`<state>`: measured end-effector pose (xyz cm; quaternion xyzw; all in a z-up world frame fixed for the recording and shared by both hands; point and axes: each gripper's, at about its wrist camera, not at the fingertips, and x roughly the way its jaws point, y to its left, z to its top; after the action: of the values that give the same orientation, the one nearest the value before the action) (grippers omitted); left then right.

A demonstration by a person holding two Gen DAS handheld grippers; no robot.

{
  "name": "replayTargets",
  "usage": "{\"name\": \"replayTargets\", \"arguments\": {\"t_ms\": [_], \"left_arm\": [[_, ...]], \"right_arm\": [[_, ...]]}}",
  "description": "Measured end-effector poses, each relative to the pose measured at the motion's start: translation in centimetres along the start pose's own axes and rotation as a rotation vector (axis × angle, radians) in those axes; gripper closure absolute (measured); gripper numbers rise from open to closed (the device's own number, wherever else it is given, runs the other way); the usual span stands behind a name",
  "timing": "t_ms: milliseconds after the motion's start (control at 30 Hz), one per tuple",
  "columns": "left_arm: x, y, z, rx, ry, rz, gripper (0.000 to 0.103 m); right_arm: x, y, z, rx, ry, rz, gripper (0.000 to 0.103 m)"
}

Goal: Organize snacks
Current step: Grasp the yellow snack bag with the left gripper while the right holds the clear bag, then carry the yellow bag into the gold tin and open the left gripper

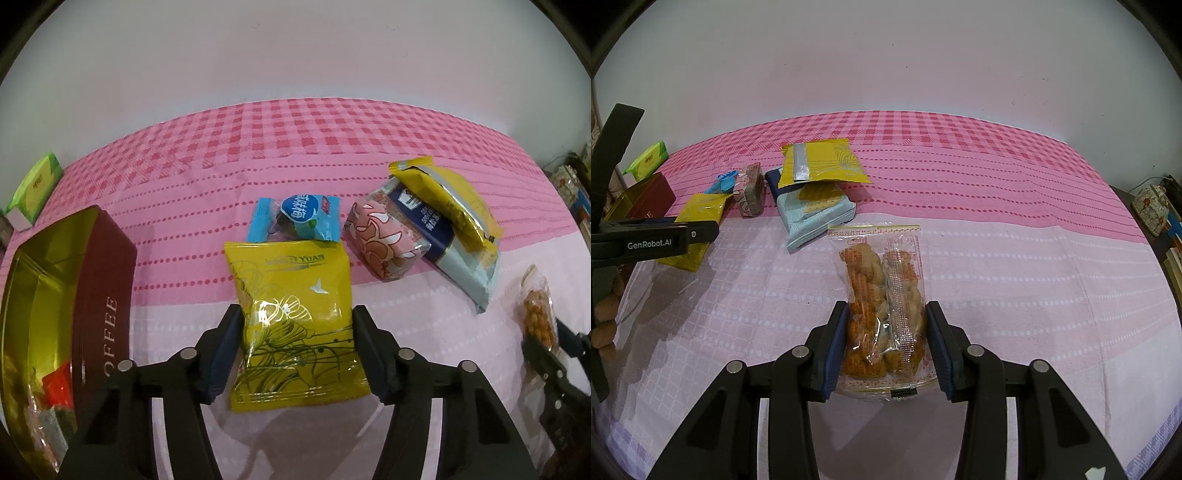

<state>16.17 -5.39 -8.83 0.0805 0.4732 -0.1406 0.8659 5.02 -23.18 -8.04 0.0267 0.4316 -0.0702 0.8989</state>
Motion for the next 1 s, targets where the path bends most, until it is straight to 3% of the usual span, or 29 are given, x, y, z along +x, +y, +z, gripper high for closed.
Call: {"name": "replayTargets", "arguments": {"t_ms": [600,1000], "left_arm": [[-2.5,-0.4,-2.8,0.026,0.022,-0.004,0.044],[-7.4,-0.5,-3.5,0.032,-0.01,-0.02,0.044]], "right_arm": [[0.0,0.0,0.0,-0.001,0.0,-0.001,0.063],[0.0,0.1,0.0,-0.002,0.0,-0.002,0.063]]}}
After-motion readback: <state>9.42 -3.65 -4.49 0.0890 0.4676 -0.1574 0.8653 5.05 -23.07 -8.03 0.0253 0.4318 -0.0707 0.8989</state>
